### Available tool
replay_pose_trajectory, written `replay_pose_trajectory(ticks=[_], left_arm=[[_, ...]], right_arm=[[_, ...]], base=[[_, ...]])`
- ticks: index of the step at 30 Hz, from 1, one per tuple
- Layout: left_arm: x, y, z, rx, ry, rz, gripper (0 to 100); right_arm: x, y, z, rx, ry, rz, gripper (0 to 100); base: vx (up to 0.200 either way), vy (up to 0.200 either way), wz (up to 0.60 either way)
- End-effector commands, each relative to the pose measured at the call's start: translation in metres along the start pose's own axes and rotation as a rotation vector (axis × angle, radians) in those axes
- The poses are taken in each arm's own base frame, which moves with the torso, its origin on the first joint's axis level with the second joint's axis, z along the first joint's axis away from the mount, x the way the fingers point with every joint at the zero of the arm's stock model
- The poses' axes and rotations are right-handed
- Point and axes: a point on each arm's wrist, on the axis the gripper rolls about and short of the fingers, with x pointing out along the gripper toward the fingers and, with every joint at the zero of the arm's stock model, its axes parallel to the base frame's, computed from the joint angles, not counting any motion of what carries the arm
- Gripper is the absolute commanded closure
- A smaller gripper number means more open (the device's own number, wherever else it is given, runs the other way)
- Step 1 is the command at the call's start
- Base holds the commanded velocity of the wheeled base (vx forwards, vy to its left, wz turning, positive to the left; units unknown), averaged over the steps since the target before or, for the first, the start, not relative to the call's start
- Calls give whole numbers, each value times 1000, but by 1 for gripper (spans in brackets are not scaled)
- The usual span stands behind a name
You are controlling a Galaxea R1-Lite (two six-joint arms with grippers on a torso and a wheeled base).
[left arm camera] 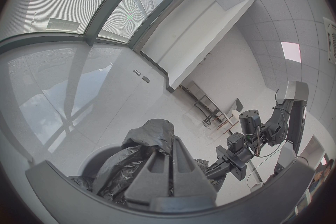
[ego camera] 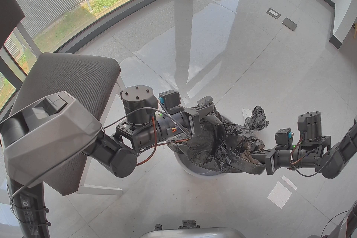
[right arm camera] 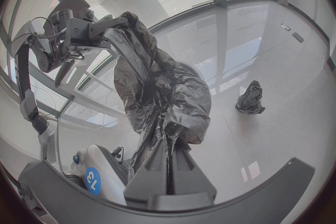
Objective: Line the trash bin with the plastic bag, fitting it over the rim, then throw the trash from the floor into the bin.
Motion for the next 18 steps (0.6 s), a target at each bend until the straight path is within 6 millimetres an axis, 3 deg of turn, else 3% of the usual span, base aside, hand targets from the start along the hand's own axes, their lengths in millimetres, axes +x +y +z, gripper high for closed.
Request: replay_pose_trajectory(ticks=[1, 11, 18], left_arm=[[17, -6, -9, -21, 1, -35, 100], [31, -6, -19, -42, 3, -54, 100], [4, 34, -20, -56, -5, 52, 100]], right_arm=[[-25, 2, 2, -5, -46, -26, 100], [-32, 5, 1, -8, -59, -28, 100], [-21, 5, 14, -20, -85, -9, 100]], base=[[0, 0, 0], [0, 0, 0], [0, 0, 0]])
